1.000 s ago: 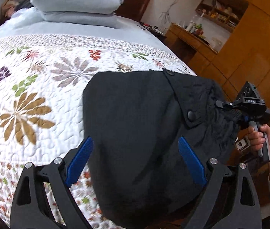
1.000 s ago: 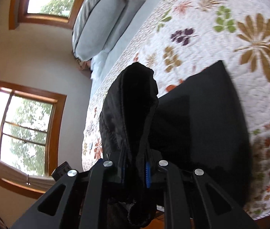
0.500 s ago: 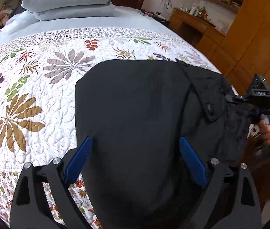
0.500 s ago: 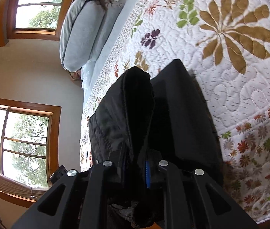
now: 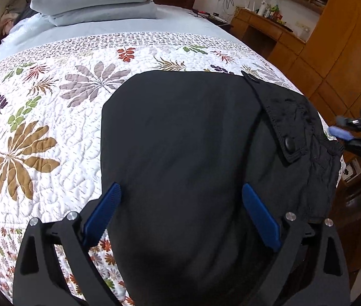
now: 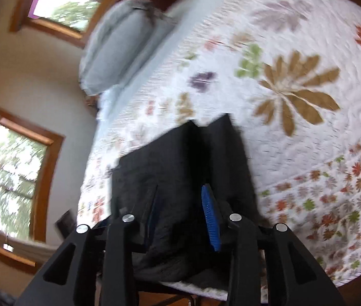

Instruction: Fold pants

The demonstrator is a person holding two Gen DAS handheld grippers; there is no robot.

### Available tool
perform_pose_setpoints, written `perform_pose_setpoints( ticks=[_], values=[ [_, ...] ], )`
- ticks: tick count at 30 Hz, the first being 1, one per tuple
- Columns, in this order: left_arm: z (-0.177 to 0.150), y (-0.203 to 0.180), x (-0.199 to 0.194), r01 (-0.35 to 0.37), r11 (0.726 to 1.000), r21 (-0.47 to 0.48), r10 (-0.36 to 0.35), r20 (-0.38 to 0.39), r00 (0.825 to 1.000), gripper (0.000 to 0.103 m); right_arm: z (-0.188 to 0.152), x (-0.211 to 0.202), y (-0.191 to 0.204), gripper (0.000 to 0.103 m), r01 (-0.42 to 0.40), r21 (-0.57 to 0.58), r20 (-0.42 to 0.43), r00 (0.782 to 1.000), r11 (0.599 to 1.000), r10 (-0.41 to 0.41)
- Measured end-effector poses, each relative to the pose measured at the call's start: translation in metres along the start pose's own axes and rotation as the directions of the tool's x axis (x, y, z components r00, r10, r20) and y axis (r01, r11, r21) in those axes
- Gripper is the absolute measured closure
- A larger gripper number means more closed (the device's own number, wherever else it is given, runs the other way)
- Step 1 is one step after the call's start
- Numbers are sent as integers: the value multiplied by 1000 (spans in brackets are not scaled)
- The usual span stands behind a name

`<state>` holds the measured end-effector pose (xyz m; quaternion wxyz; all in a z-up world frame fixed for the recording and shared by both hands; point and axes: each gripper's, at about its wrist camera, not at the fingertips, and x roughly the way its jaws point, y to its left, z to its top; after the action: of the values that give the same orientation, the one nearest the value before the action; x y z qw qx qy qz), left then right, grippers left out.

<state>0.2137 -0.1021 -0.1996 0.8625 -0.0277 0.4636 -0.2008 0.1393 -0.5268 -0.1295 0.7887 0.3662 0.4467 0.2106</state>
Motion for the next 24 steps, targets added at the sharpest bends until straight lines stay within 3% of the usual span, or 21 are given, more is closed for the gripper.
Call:
perform_pose_setpoints(
  ticks=[4, 8, 12, 16, 20, 24],
  values=[
    [-2, -1, 0, -8, 1000, -5, 8, 1, 1000, 6, -11, 9, 24, 68, -96, -77, -60, 994, 992, 92],
    [-3, -2, -1, -13, 1000, -16, 13, -3, 1000, 5, -21, 25, 21, 68, -2, -116, -104, 995, 993, -10],
    [-4, -3, 1, -19, 1000, -13, 19, -14, 1000, 4, -29, 25, -1, 88, 68, -92, -114, 990, 993, -79],
    [-5, -4, 0, -22, 1000, -7, 22, -19, 1000, 4, -34, 23, -5, 88, 87, -95, -113, 989, 992, -98],
    [-7, 0, -9, -36, 999, -18, 36, -29, 999, 4, -36, 12, 11, 73, 80, -144, -69, 993, 986, -91],
    [-15, 4, -20, -61, 998, -17, 60, -33, 998, 4, -43, 13, 22, 71, 125, -207, -80, 986, 970, -144]
  ],
)
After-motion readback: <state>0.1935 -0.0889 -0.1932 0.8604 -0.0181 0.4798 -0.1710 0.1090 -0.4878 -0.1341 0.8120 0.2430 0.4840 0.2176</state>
